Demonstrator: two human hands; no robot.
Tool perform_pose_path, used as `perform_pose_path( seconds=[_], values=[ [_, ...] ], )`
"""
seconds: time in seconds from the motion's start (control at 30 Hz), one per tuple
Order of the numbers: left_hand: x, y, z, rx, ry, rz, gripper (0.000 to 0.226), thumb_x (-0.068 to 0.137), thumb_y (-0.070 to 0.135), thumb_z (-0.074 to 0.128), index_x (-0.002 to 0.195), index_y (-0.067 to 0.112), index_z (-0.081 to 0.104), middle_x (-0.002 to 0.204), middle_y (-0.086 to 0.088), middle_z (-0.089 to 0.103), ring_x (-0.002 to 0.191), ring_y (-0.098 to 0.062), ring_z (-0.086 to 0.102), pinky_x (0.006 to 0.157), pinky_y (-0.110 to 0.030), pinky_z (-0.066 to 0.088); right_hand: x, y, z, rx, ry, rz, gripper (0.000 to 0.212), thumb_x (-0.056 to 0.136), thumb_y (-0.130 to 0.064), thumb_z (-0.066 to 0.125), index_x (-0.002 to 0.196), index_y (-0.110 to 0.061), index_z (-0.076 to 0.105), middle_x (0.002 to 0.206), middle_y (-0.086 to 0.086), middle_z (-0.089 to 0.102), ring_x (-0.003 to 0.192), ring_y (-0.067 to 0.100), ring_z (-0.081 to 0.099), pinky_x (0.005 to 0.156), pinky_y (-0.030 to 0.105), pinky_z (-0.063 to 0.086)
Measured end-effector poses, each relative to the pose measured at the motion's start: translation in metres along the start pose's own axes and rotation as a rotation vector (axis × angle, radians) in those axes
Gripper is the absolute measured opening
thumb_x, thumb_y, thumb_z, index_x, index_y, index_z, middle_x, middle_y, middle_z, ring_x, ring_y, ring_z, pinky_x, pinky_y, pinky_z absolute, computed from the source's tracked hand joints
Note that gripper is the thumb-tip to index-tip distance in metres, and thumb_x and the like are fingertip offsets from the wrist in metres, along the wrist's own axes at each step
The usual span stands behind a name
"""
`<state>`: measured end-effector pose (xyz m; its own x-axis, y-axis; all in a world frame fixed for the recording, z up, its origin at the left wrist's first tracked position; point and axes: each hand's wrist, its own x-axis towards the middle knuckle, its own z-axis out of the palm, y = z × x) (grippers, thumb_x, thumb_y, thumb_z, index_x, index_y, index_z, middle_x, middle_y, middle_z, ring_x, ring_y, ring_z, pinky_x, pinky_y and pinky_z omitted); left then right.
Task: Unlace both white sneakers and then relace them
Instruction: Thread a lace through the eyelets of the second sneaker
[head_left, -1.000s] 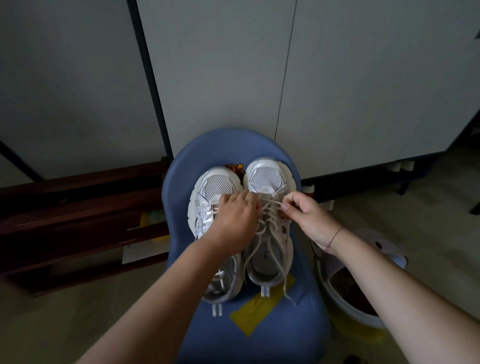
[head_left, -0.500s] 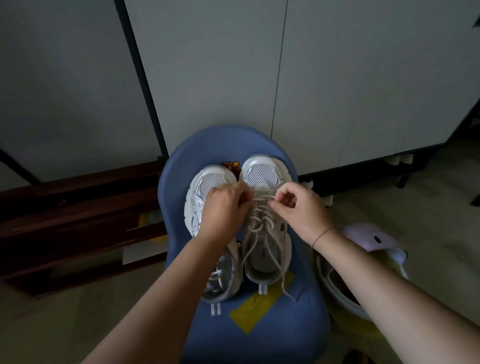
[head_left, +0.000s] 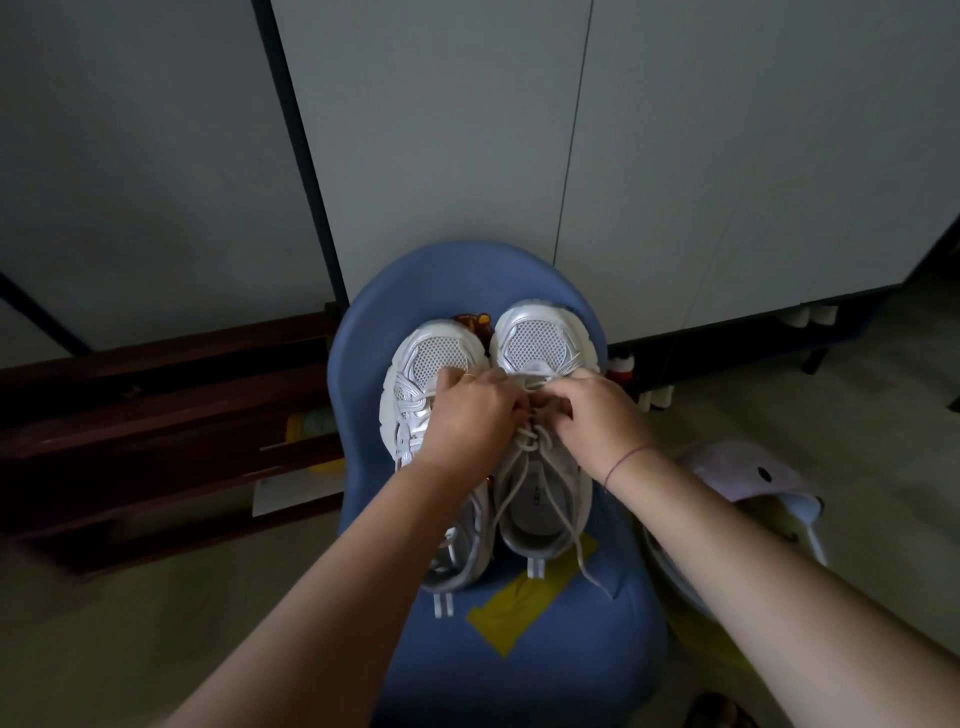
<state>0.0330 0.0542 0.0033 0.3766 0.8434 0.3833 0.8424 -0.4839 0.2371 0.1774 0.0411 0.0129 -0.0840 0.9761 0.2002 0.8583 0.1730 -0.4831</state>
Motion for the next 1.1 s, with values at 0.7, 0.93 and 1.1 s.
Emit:
perform_pose_path(
  seconds=[0.7,0.93,1.1],
  values=[
    [-0.012,-0.007,-0.002,0.019,0.070,-0.412,0.028,0.101,0.020,0.038,0.121,0.010,0.054,0.139,-0.008,0.033,0.128,-0.030,0.025,0.104,-0.039,0.011,-0.007,0.034,-0.009,0.388,-0.063,0.233,0.021,0.092,-0.014,0.055,0.073,-0.023,0.054,0.089,0.004,0.062,0.089,0.023,0.059,0.077,0.030,0.045],
    [-0.016,-0.012,-0.004,0.021,0.068,-0.242,0.026,0.095,0.032,0.053,0.116,0.022,0.064,0.134,-0.003,0.040,0.127,-0.026,0.029,0.105,-0.036,0.007,-0.007,0.030,-0.008,0.474,-0.063,0.280,0.013,0.092,-0.013,0.056,0.079,-0.016,0.058,0.087,0.004,0.063,0.085,0.018,0.057,0.075,0.027,0.043],
    [-0.015,-0.016,-0.006,-0.049,0.116,-0.058,0.028,0.086,0.042,0.053,0.086,0.027,0.077,0.099,0.002,0.063,0.102,-0.029,0.053,0.091,-0.033,0.020,-0.006,0.032,-0.008,0.475,-0.071,0.264,0.015,0.091,-0.015,0.057,0.077,-0.019,0.058,0.083,0.002,0.062,0.087,0.021,0.060,0.079,0.031,0.046]
  ],
)
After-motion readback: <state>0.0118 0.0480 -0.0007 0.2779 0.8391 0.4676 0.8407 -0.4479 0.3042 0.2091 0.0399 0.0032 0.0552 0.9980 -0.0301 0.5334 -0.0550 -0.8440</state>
